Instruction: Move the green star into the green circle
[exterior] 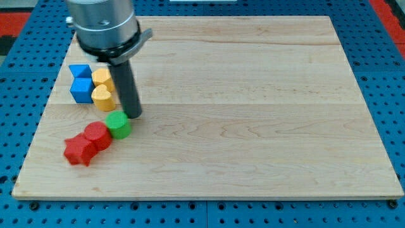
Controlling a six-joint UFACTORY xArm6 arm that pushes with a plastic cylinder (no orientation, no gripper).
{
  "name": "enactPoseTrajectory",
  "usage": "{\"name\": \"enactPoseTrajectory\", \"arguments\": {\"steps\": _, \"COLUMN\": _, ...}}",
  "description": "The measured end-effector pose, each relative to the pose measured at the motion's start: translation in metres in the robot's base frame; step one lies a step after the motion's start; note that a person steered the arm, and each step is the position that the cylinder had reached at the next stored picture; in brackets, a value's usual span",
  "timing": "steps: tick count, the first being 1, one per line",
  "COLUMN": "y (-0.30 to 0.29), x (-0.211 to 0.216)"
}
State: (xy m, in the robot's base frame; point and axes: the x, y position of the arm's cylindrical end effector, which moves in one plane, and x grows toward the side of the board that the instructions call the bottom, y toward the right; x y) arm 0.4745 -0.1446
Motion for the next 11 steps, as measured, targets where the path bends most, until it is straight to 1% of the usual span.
{"name": "enactPoseTrajectory", "arguments": {"steps": 1, "y": 0.056, "x": -0.034}}
{"name": "enactPoseTrajectory", "arguments": {"steps": 2, "y": 0.074, "x": -0.139}}
{"name": "enactPoseTrajectory", "arguments": {"steps": 3, "y": 0.071, "x": -0.222}}
{"name": "enactPoseTrajectory", "arguments": {"steps": 4, "y": 0.023, "x": -0.268}}
{"name": "enactPoseTrajectory", "arguments": {"steps": 5, "y": -0.08, "x": -0.283}}
{"name": "enactPoseTrajectory", "arguments": {"steps": 6, "y": -0.096, "x": -0.264}}
{"name": "enactPoseTrajectory", "arguments": {"steps": 7, "y": 0.002, "x": -0.239}}
{"name": "enactPoseTrajectory", "arguments": {"steps": 8, "y": 0.058, "x": -0.2}}
{"name": "enactPoseTrajectory", "arguments": {"steps": 9, "y": 0.035, "x": -0.175}}
{"name": "enactPoseTrajectory", "arguments": {"steps": 10, "y": 0.013, "x": -0.211}}
{"name": "enactPoseTrajectory", "arguments": {"steps": 11, "y": -0.02, "x": -0.198}}
